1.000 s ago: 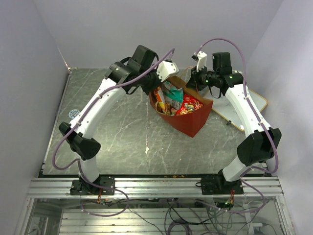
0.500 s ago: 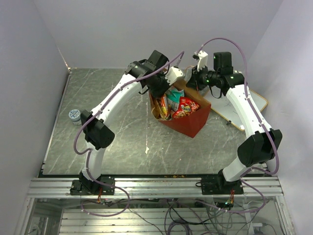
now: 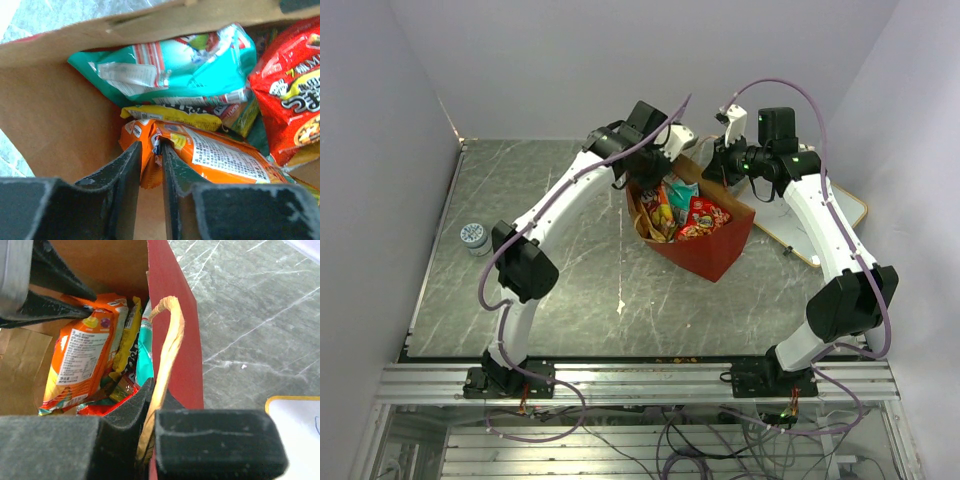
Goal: Place the snacks into the paper bag
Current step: Place the snack in the paper bag.
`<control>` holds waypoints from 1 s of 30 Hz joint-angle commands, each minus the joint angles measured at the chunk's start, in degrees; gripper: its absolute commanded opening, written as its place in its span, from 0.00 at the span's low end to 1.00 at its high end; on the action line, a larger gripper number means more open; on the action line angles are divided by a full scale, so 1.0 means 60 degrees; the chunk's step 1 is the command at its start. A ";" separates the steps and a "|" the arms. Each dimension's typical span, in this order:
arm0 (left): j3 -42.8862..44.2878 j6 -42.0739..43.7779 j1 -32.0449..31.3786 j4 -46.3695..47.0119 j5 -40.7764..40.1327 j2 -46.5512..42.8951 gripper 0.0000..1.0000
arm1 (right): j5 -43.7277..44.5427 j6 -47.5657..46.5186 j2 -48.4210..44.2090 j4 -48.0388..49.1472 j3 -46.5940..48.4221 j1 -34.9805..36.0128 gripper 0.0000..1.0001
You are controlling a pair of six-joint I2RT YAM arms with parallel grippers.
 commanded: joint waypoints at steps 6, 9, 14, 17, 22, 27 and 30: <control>0.0371 -0.1500 0.0580 0.1649 0.0065 0.0171 0.50 | -0.0052 0.0012 -0.0135 0.0018 -0.0105 -0.0087 0.00; 0.0374 -0.1653 0.0729 0.1856 0.0299 0.0009 0.60 | -0.0048 0.0012 -0.0164 0.0037 -0.0140 -0.0094 0.00; 0.0128 -0.1586 0.0759 0.2105 0.1139 -0.0544 0.74 | -0.0050 0.0012 -0.0172 0.0061 -0.0176 -0.0127 0.00; -0.0396 -0.1438 0.0751 0.2464 0.1830 -0.1277 0.77 | -0.0051 0.0012 -0.0149 0.0053 -0.0173 -0.0123 0.00; -0.1644 -0.0830 0.0754 0.3193 0.2701 -0.2697 0.79 | -0.0058 0.0012 -0.0032 0.0012 -0.0059 -0.0131 0.00; -0.2639 0.0102 0.0755 0.3320 0.3029 -0.3859 0.79 | 0.0632 0.0224 0.0240 -0.0023 0.0196 -0.0192 0.00; -0.3283 0.0442 0.0764 0.3440 0.2801 -0.4383 0.79 | 0.1144 0.0331 0.0451 -0.0060 0.0464 -0.0329 0.00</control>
